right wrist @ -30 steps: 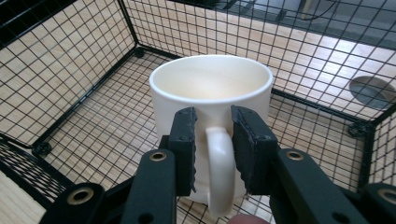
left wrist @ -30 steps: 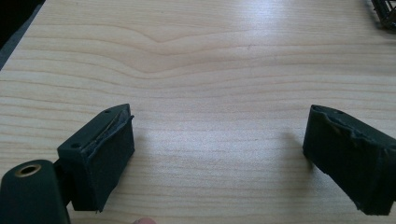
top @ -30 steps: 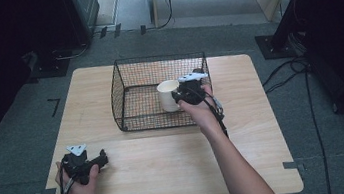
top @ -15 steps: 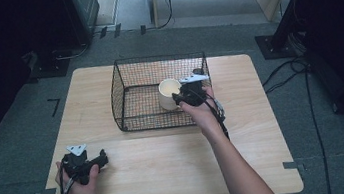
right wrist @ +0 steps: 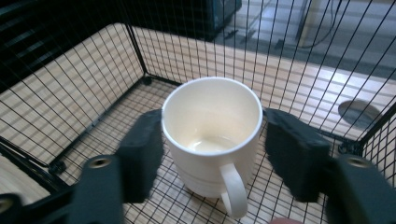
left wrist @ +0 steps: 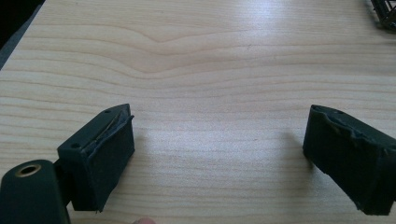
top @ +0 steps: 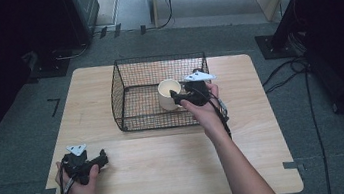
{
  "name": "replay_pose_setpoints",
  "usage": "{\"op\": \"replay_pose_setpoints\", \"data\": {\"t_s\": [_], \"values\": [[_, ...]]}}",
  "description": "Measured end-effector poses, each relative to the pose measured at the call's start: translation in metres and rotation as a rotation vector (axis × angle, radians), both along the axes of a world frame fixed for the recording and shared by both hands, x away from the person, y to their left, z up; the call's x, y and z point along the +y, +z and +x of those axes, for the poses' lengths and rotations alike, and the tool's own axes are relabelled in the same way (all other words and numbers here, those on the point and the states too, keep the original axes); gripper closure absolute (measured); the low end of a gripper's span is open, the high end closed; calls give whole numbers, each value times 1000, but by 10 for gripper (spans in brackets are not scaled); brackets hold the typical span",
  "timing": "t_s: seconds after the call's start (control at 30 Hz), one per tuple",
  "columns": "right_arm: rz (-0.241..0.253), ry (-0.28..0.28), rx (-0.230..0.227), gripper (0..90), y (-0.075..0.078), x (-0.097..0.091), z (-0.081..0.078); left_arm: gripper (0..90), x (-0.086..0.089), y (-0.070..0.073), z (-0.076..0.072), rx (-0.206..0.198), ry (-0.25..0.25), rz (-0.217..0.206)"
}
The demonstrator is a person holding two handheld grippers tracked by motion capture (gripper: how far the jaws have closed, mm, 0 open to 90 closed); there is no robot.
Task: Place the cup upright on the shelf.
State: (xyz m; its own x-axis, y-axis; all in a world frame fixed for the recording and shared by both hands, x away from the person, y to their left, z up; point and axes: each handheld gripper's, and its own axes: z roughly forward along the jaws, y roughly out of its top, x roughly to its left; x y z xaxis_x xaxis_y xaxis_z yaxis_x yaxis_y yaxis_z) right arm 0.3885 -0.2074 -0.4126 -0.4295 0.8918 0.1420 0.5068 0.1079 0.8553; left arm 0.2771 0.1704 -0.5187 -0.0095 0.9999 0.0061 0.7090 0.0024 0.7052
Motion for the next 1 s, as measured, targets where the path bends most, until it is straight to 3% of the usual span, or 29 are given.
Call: {"op": "replay_pose_setpoints", "data": {"t_s": [0.13,0.2,0.27,0.7,1.0], "values": [[10,26,-37,114,7,-3,-9,92,0,0,0,0,0,0],[30,48,-59,81,11,-6,-16,92,0,0,0,0,0,0],[20,55,-75,25,15,-8,-22,92,0,0,0,-2,1,-1],[0,56,-129,0,27,-30,-59,91,0,0,0,-2,1,0],[-8,32,-125,0,19,-49,-76,92,0,0,0,-1,1,0]]}}
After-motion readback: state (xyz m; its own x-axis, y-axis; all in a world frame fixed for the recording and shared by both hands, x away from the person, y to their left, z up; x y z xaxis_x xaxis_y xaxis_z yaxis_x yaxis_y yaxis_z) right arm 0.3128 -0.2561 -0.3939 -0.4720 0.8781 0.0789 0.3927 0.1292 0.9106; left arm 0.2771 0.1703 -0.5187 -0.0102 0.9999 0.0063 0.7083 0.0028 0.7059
